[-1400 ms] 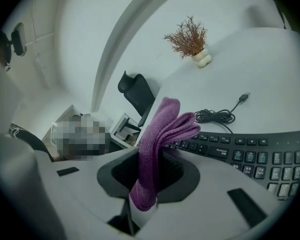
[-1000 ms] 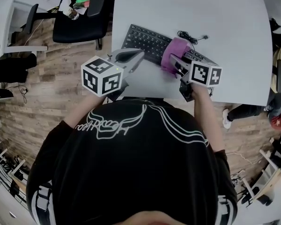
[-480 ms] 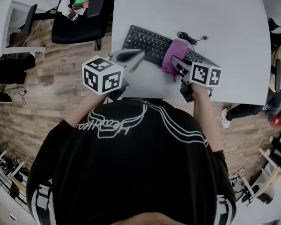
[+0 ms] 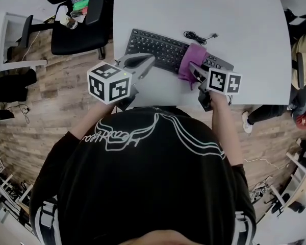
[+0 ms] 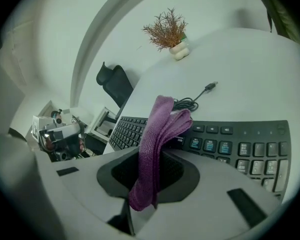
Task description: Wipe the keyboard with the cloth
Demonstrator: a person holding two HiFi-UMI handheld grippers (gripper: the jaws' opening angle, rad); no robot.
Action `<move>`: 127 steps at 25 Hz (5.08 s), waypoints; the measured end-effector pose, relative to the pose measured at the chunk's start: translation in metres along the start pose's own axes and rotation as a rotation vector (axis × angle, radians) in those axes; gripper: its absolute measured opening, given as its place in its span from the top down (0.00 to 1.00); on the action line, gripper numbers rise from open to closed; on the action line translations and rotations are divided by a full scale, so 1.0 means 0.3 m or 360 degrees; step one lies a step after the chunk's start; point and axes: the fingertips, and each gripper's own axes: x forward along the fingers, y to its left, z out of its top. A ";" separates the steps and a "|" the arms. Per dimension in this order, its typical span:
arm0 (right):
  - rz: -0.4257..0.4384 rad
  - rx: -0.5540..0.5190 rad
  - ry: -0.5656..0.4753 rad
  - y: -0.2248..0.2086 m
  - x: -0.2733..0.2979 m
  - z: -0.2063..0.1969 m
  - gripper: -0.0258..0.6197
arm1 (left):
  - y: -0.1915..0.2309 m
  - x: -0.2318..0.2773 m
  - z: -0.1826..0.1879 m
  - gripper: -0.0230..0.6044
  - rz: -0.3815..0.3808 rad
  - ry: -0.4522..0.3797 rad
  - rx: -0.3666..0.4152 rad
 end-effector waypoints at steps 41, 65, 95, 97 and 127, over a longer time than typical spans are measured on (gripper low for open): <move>-0.0404 0.0227 -0.0126 -0.433 -0.436 -0.114 0.87 | -0.211 0.248 0.006 0.96 -0.0269 0.0112 0.0112; 0.0106 -0.0165 -0.0089 0.126 -0.061 0.074 0.87 | 0.038 -0.104 -0.042 0.96 0.0082 -0.0092 -0.0086; -0.0039 -0.0052 0.0044 0.023 0.062 -0.008 0.87 | 0.065 -0.133 -0.095 0.96 0.0078 -0.0090 -0.0144; -0.0056 -0.0030 0.0031 -0.003 0.031 -0.014 0.87 | 0.042 -0.106 -0.090 0.96 0.0055 -0.0075 -0.0131; -0.0453 0.0165 -0.0112 -0.401 -0.403 -0.118 0.87 | -0.203 0.238 -0.039 0.96 -0.0265 0.0131 0.0032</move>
